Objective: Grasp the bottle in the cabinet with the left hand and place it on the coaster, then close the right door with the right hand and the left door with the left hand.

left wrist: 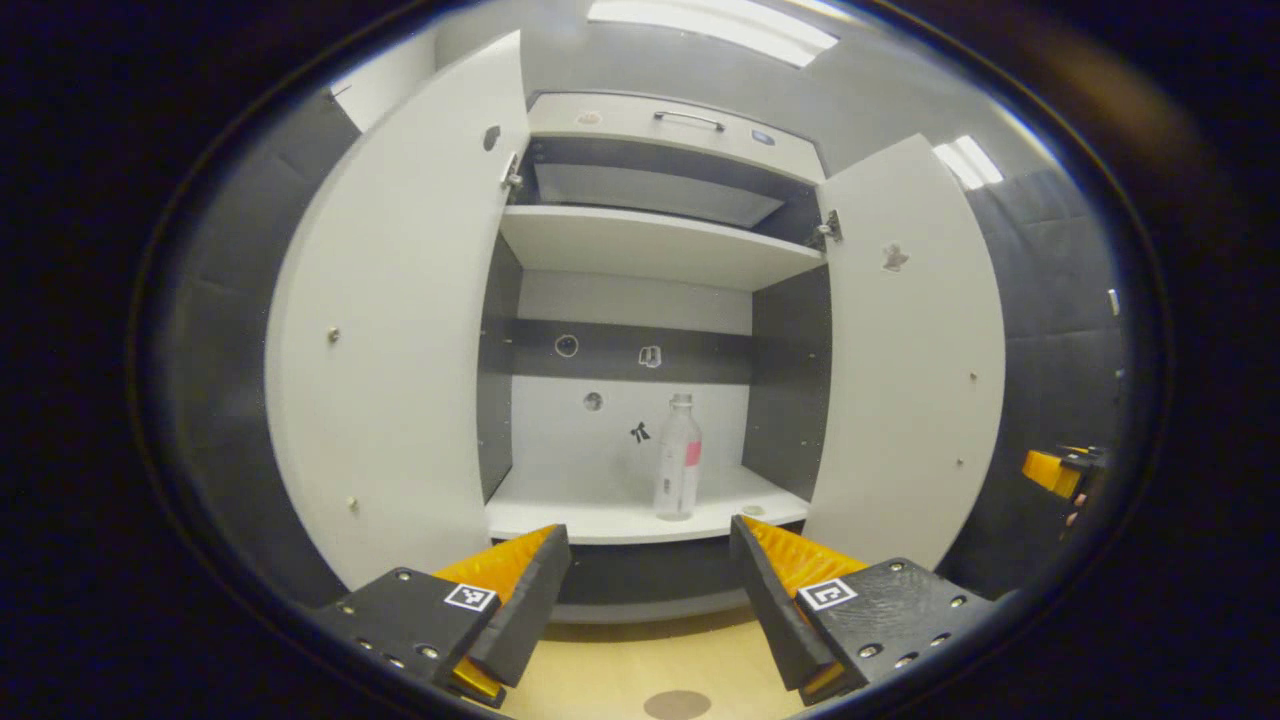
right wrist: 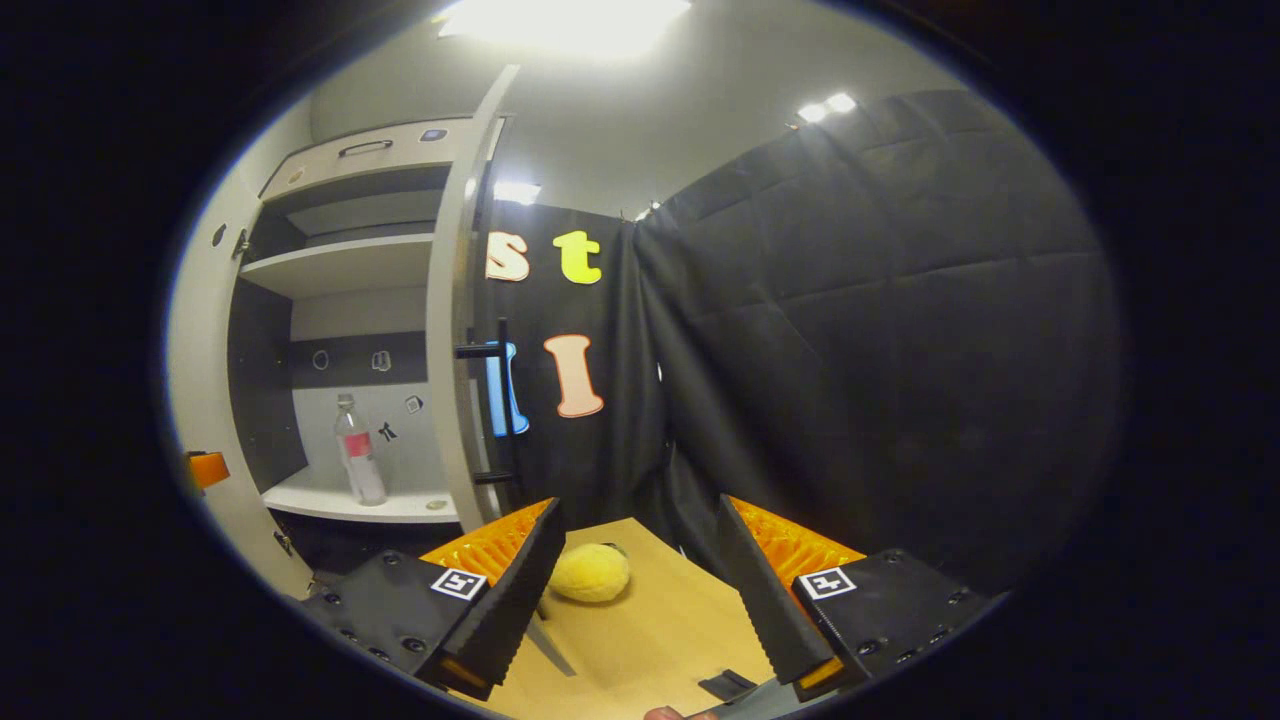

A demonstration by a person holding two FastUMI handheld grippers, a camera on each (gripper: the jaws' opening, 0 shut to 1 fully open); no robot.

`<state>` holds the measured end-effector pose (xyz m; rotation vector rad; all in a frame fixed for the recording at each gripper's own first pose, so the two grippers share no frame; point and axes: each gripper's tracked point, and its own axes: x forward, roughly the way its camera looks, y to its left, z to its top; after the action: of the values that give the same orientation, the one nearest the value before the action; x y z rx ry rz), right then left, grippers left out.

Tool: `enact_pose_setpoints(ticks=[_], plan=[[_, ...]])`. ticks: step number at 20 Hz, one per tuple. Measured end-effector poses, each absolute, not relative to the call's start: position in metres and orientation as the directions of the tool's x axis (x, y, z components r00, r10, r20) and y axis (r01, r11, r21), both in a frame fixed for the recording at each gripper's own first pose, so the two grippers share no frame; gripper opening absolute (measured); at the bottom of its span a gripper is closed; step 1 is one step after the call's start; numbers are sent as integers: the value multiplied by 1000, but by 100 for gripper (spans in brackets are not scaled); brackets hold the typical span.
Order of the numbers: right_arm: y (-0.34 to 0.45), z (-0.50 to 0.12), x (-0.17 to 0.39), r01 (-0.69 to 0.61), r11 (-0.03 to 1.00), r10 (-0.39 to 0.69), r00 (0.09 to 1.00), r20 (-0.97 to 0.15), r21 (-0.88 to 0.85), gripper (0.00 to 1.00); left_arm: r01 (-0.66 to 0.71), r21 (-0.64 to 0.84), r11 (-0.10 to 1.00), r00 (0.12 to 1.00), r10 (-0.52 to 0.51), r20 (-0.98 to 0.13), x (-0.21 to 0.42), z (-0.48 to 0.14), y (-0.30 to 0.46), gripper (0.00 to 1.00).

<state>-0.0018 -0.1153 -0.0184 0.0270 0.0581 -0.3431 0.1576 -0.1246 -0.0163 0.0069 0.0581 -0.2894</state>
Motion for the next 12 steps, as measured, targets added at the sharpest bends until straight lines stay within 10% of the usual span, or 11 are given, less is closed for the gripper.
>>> enact_pose_setpoints(ticks=[12], plan=[[-219,-22,17,571,818,-570,821,-38,68,95,328,30,944,943,-326,-64,315,-30,-201,99]])
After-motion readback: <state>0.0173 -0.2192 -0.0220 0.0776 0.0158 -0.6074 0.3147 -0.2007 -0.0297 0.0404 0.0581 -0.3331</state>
